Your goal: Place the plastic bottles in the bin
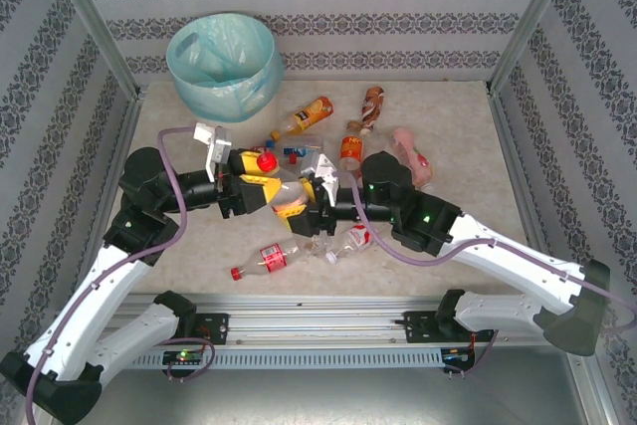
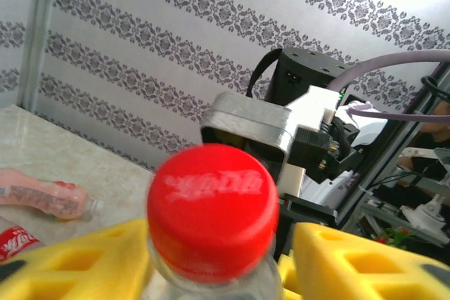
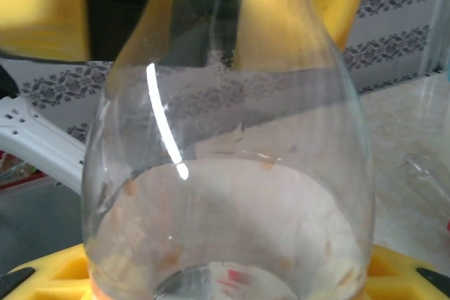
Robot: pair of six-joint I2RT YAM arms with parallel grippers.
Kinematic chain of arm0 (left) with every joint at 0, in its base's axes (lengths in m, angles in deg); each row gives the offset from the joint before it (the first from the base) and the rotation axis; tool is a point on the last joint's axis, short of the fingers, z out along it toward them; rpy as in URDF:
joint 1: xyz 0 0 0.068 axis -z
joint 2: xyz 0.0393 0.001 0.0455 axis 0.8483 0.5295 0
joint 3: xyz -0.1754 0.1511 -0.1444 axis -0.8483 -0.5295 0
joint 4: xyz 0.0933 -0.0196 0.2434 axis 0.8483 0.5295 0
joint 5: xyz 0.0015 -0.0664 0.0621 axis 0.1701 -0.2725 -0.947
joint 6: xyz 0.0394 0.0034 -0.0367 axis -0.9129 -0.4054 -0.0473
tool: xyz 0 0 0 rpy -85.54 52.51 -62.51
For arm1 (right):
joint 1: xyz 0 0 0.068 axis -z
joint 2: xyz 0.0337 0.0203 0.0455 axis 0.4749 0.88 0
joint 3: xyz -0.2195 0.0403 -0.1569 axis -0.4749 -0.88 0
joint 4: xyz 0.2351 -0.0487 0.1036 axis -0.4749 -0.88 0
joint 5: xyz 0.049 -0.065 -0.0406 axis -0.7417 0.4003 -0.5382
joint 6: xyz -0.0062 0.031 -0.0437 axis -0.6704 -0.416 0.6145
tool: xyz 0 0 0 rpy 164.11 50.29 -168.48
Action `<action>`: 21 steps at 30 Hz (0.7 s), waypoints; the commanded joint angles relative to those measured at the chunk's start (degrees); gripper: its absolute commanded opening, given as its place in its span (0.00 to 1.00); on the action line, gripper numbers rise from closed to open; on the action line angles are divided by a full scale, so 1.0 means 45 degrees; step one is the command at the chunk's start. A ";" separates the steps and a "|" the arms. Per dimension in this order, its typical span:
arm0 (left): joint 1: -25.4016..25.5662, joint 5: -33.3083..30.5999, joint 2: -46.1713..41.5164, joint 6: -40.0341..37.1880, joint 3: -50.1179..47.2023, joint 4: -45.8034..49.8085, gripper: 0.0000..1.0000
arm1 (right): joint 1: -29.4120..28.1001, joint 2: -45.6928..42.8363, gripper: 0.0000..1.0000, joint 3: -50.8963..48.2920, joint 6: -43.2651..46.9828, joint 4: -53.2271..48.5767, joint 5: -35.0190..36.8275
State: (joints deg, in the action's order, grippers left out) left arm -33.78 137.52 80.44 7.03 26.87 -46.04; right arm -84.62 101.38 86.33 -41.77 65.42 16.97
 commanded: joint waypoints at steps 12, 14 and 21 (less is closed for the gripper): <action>0.0256 -0.0630 -0.0624 -0.0187 -0.0047 -0.0266 0.15 | -0.0679 0.0251 0.52 0.0183 0.0052 0.0556 -0.0053; 0.0258 -0.0830 -0.0701 -0.0206 -0.0090 -0.0271 0.11 | -0.0708 0.0201 0.55 0.0121 0.0074 0.0556 0.0300; 0.0261 -0.3822 -0.0875 -0.0836 0.0314 0.0394 0.00 | -0.0845 -0.0283 0.88 0.0252 0.0249 0.0009 0.3198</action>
State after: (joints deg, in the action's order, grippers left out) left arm -33.23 128.71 77.27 5.77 26.46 -45.49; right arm -87.88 102.30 86.33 -41.49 65.97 24.21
